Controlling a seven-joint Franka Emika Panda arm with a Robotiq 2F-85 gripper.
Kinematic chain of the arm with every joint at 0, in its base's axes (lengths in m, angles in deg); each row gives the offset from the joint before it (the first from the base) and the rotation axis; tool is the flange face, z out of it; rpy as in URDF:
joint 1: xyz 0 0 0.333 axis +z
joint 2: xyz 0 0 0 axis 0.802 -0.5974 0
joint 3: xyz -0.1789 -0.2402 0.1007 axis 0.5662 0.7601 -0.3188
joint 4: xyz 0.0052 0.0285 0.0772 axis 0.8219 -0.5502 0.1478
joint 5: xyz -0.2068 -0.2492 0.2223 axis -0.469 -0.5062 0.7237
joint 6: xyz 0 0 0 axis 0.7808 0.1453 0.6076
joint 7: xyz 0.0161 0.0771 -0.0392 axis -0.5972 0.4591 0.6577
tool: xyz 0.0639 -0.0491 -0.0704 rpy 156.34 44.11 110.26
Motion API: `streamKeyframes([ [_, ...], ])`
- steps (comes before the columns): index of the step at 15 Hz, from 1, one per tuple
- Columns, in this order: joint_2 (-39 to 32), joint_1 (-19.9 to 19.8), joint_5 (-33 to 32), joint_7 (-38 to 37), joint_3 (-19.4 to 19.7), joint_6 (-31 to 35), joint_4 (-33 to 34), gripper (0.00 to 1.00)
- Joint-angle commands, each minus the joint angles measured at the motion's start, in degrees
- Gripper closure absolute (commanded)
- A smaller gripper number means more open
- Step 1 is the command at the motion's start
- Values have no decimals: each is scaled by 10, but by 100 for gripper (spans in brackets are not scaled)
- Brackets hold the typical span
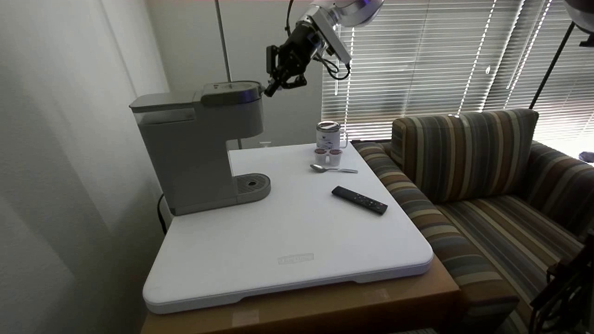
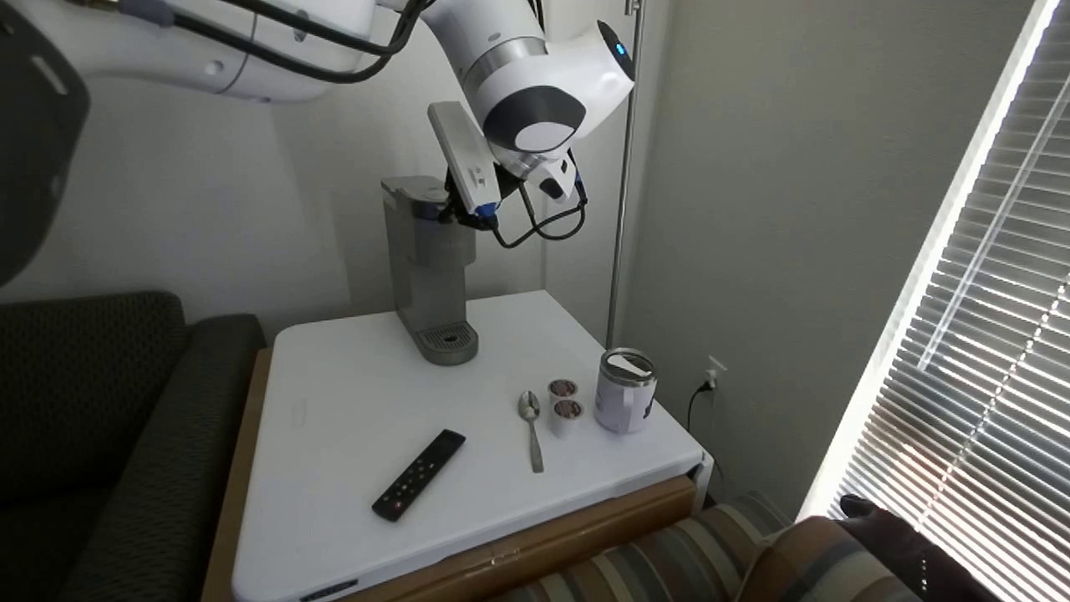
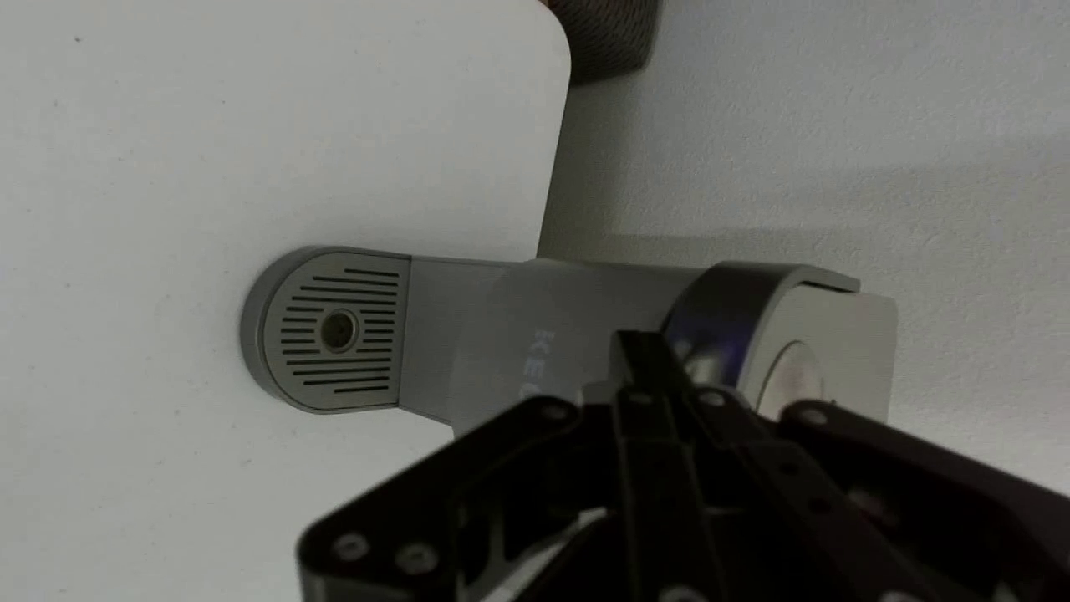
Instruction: Open the coffee maker
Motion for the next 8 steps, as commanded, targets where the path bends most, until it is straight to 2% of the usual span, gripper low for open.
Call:
streamKeyframes([
  [1, -12, -9, 15, 21, -20, -9, 23, 100],
  [8, -7, -10, 11, 32, -35, -5, 32, 100],
])
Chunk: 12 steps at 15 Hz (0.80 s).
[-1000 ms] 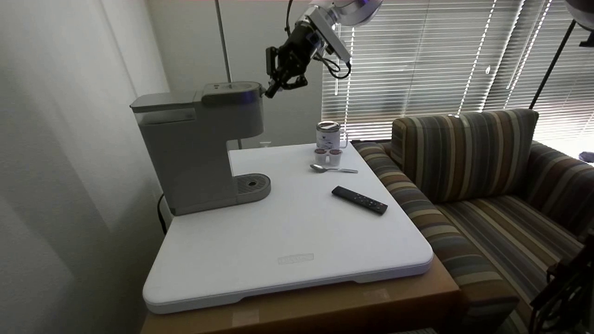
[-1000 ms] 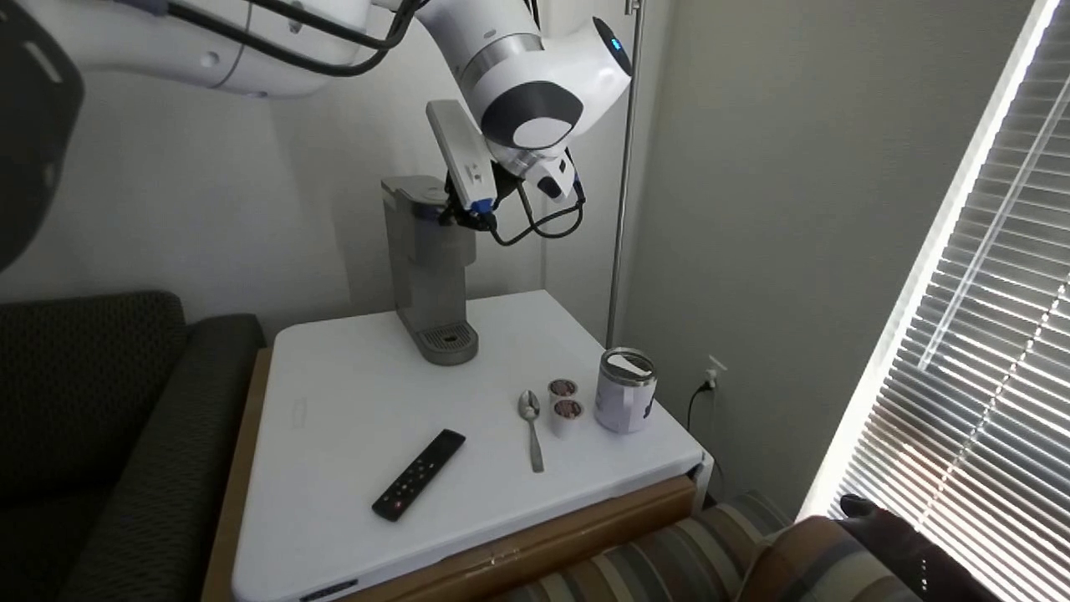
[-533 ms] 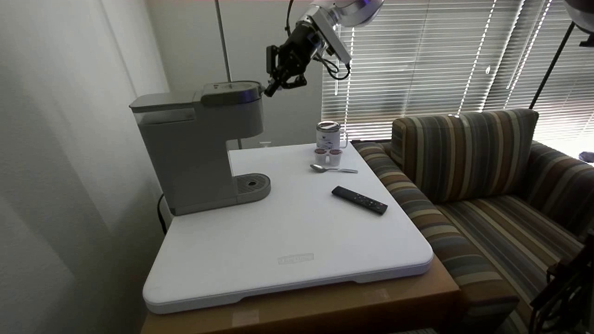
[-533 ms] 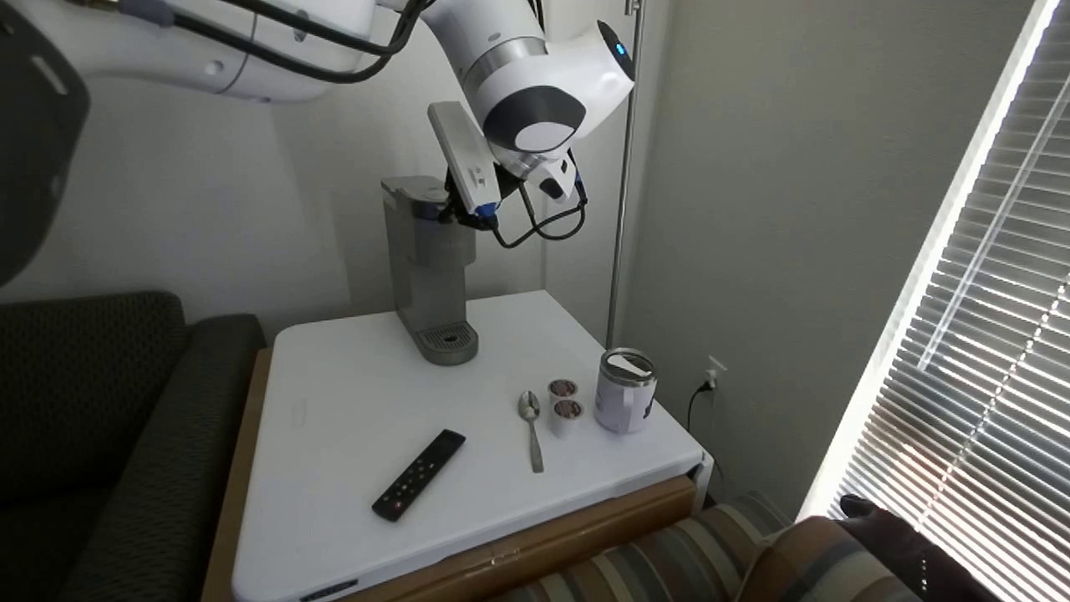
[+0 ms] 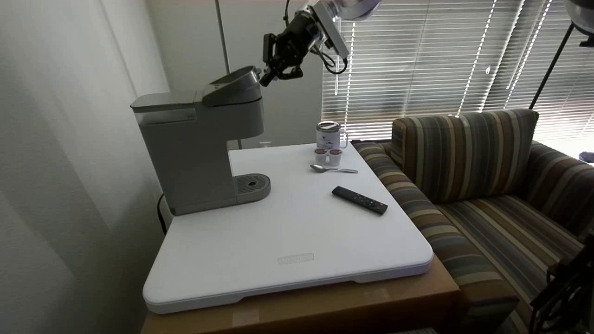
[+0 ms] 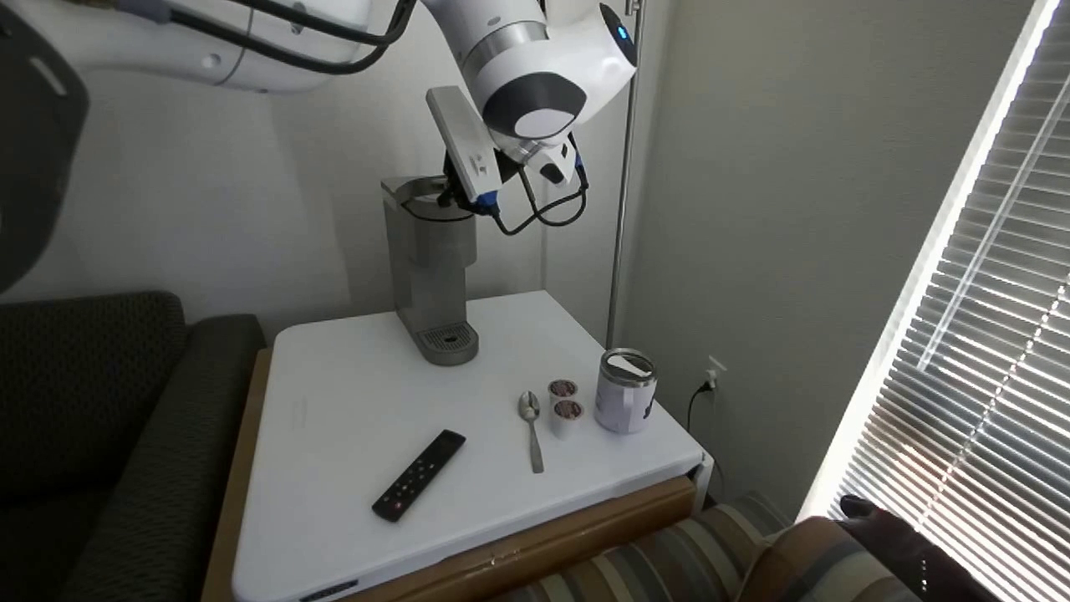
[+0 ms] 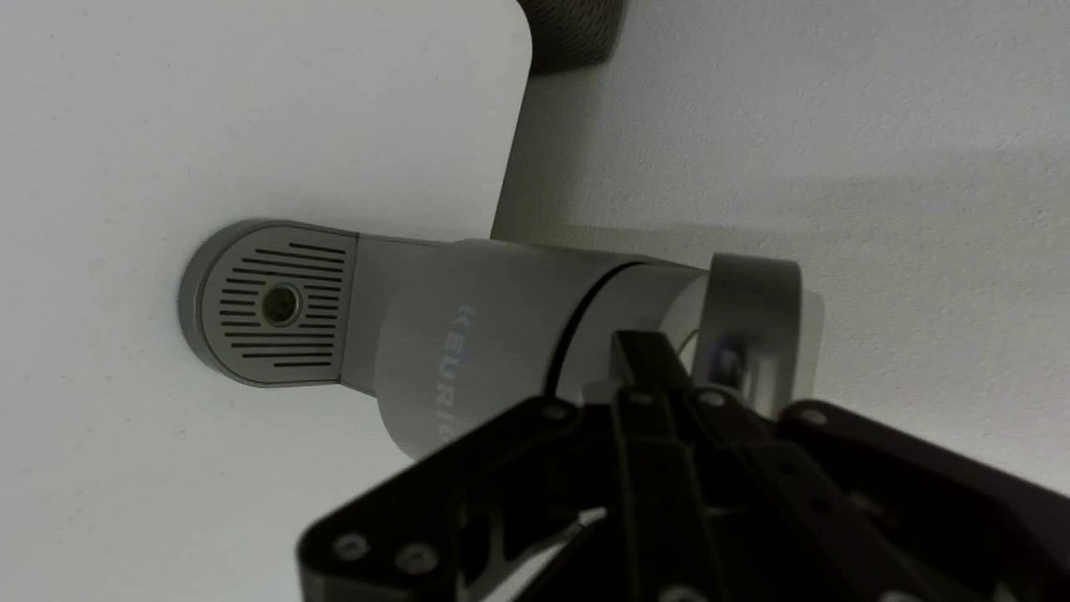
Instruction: Open the coffee maker
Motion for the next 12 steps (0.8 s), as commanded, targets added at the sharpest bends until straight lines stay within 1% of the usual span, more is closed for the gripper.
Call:
streamKeyframes([
  [1, -7, -6, 9, 13, -14, -5, 15, 100],
  [12, 0, -7, 8, 30, -20, -4, 24, 100],
])
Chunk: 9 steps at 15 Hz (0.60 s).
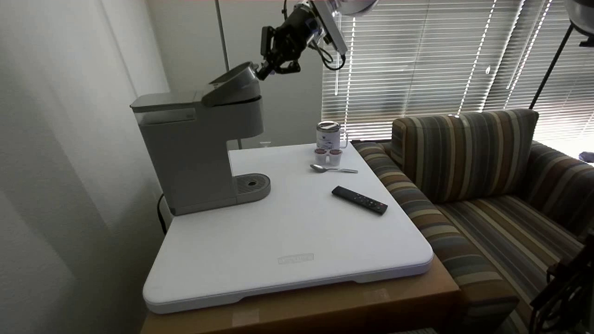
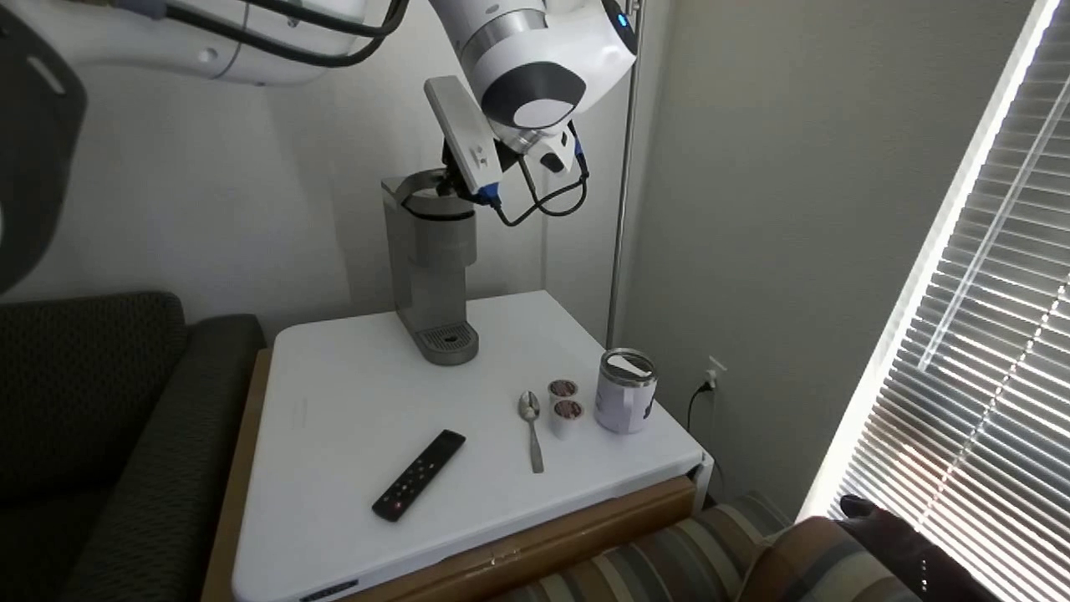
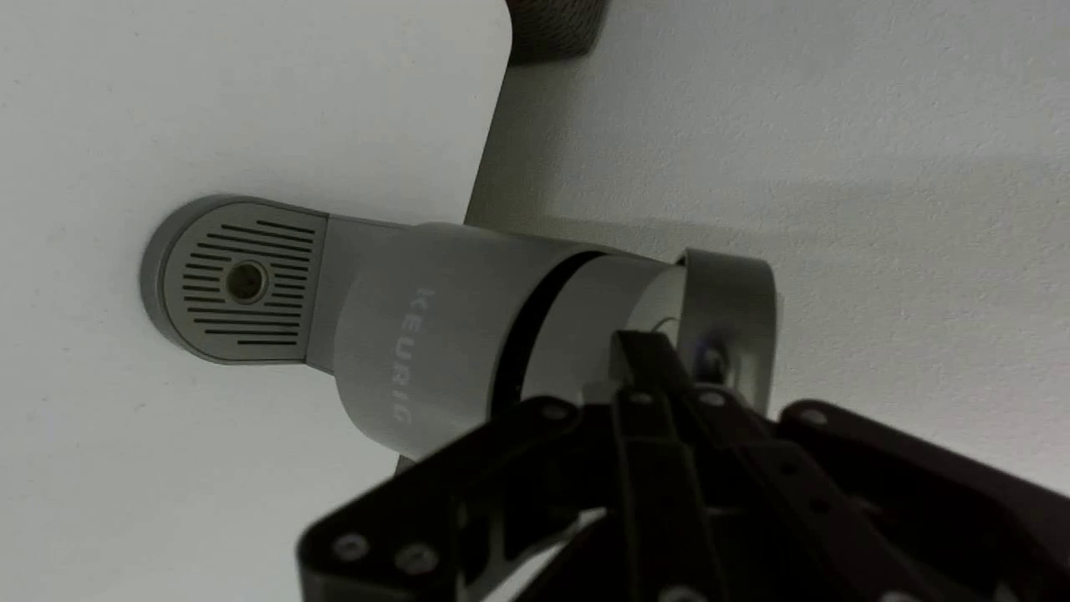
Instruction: Open the coffee maker
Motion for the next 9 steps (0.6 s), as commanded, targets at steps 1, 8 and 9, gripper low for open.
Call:
streamKeyframes([
  [1, 1, -7, 8, 15, -10, -5, 13, 100],
  [8, 5, -1, 4, 19, -8, -7, 22, 100],
  [9, -29, 7, -8, 3, -14, -30, 84, 100],
])
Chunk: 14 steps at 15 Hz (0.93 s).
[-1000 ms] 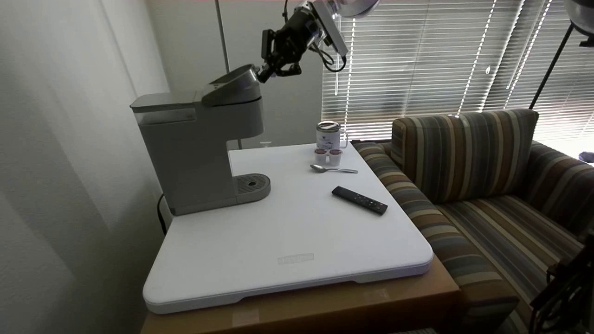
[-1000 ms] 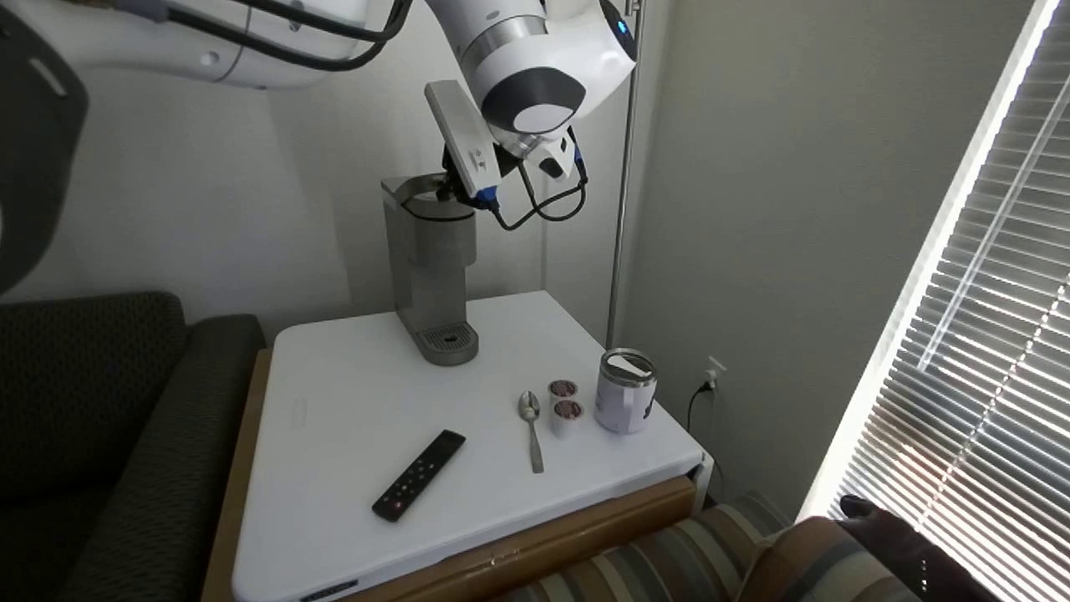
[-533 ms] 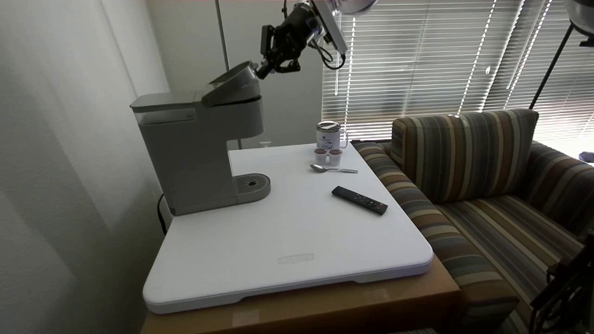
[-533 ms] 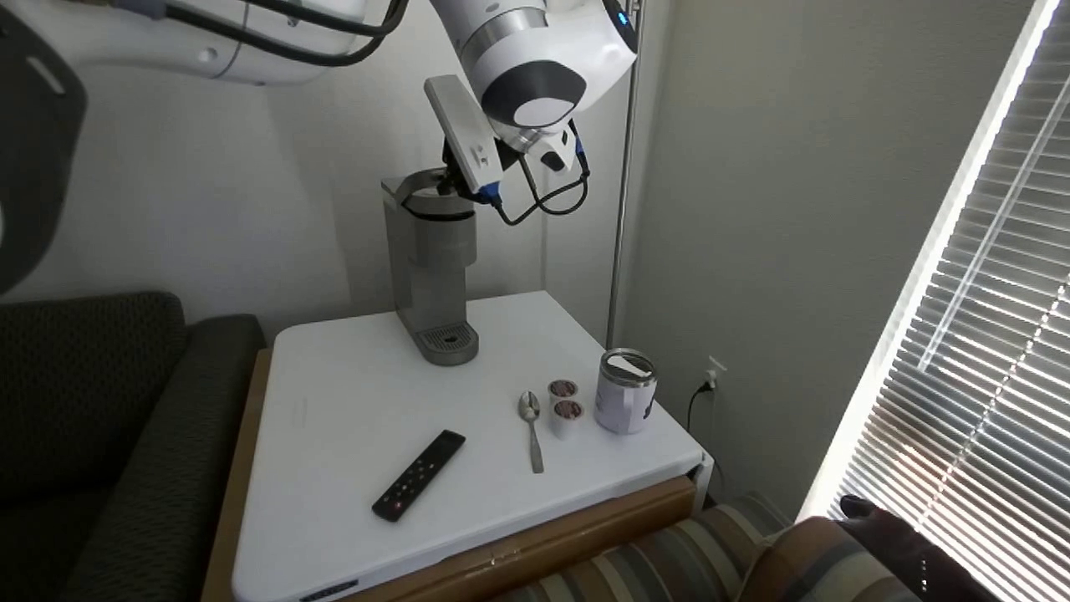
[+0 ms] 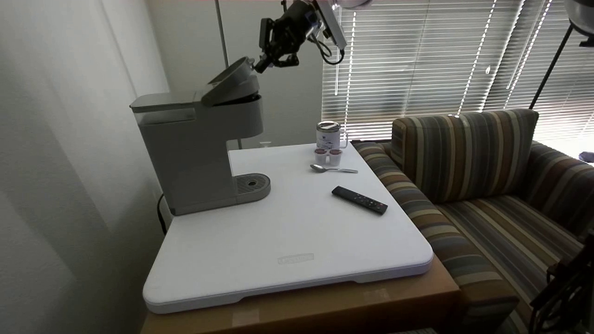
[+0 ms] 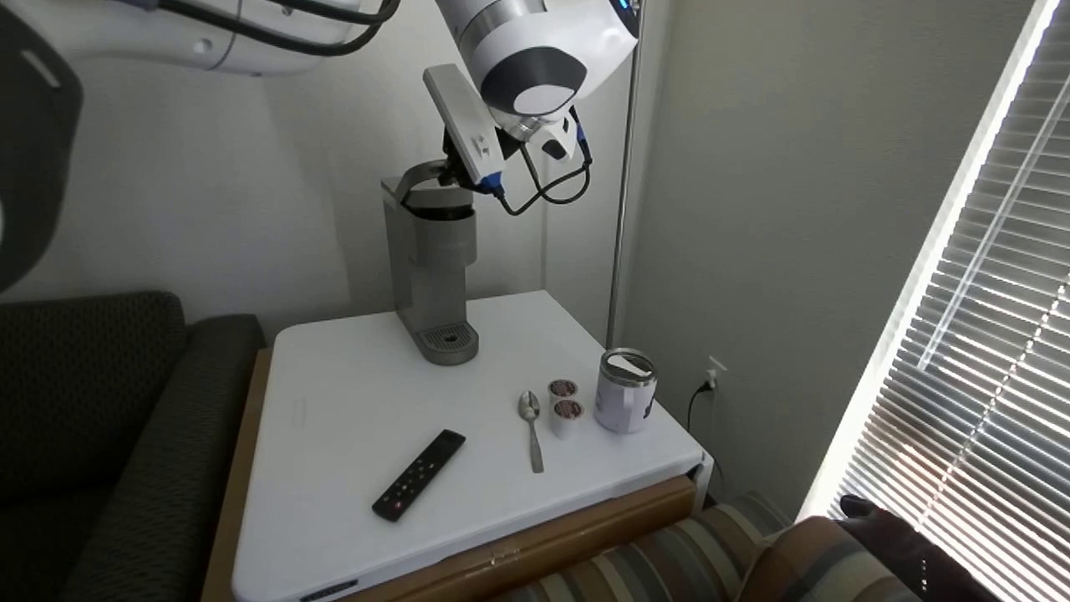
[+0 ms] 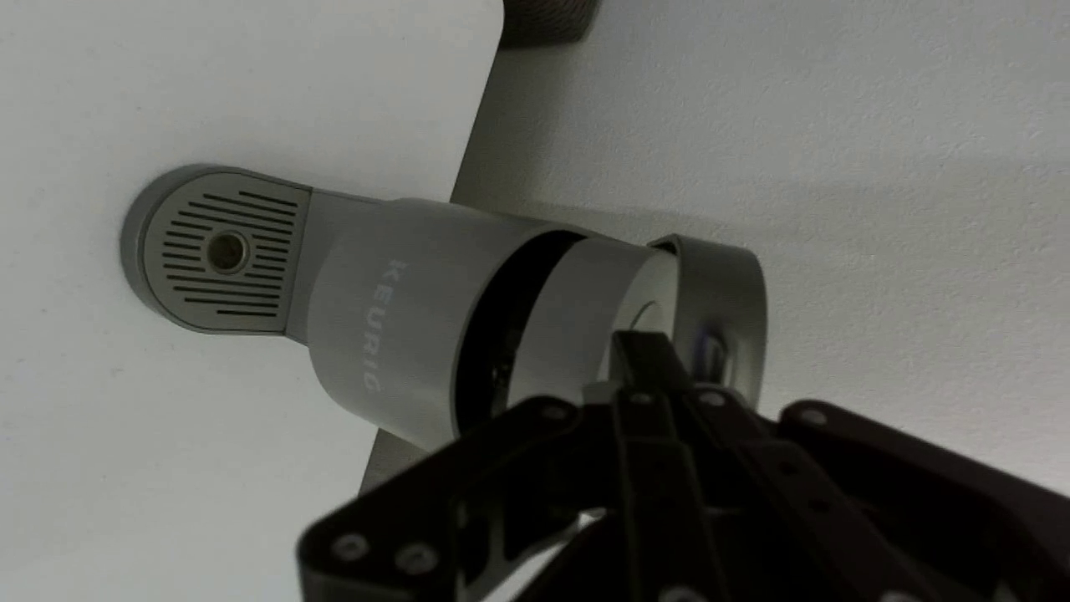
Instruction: Open the coffee maker
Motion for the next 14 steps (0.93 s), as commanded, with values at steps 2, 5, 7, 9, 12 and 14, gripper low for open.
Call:
streamKeyframes([
  [2, -32, 8, -12, -6, -16, -35, 76, 100],
  [5, 0, 4, -1, 11, -7, -19, 29, 100],
  [7, 2, 5, -2, 11, -7, -19, 29, 100],
  [9, 4, 6, -2, 11, -6, -20, 28, 100],
  [12, 4, 7, -2, 14, -7, -21, 28, 100],
  [14, 6, 8, -3, 14, -6, -21, 28, 100],
])
